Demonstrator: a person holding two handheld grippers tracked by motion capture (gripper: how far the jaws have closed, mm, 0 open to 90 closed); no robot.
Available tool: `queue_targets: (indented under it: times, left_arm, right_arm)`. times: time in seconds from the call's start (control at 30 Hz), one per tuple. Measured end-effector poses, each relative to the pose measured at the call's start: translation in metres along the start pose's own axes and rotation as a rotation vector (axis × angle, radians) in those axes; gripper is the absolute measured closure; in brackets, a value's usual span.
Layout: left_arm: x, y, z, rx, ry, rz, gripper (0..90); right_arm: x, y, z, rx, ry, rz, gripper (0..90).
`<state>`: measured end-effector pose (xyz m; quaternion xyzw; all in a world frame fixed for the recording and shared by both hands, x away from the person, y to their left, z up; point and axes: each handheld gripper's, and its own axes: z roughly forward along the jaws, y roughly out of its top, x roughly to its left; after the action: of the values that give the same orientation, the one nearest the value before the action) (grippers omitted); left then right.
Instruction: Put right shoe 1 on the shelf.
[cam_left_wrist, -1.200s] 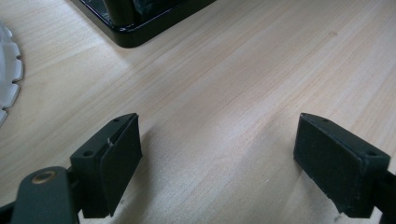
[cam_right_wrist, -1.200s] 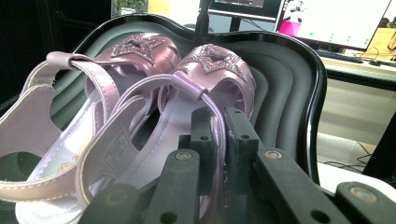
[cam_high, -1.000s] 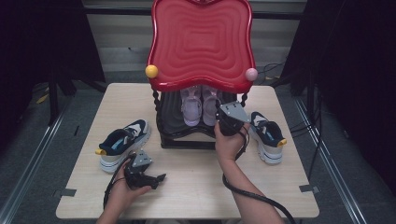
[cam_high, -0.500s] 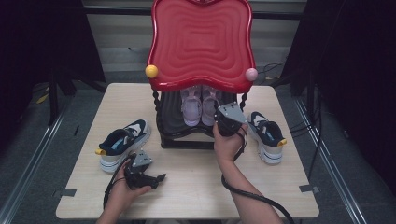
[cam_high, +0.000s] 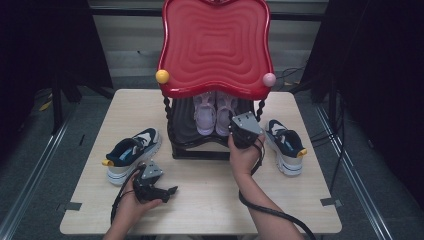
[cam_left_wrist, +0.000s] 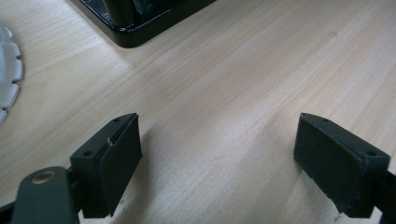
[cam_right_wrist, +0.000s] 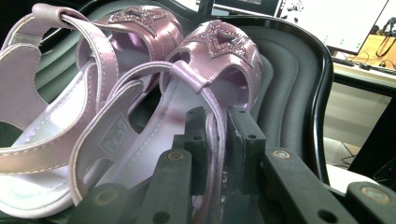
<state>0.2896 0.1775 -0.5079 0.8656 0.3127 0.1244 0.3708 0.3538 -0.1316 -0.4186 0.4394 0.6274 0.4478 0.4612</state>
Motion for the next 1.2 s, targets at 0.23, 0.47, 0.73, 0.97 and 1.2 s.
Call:
queue_targets:
  times: [0.23, 0.47, 0.73, 0.97, 1.2]
  left_arm:
    - [0.000, 0.000, 0.000, 0.000, -0.002, -0.001, 14.5]
    - [-0.001, 0.000, 0.001, -0.006, -0.003, -0.014, 14.5]
    - [-0.001, 0.000, 0.001, -0.006, -0.002, -0.014, 14.6]
    - [-0.001, 0.000, 0.001, -0.002, -0.001, -0.009, 14.6]
    - [-0.001, 0.000, 0.001, -0.001, -0.001, -0.009, 14.5]
  right_arm:
    - [0.001, 0.000, -0.002, -0.012, 0.002, -0.011, 67.3]
    - [-0.001, 0.005, -0.007, -0.016, 0.027, -0.018, 64.1]
    - [-0.002, 0.007, -0.013, 0.001, 0.061, -0.016, 58.9]
    - [-0.002, 0.011, -0.019, -0.004, 0.118, 0.000, 52.8]
    - [-0.007, 0.013, -0.025, -0.003, 0.189, 0.018, 45.8]
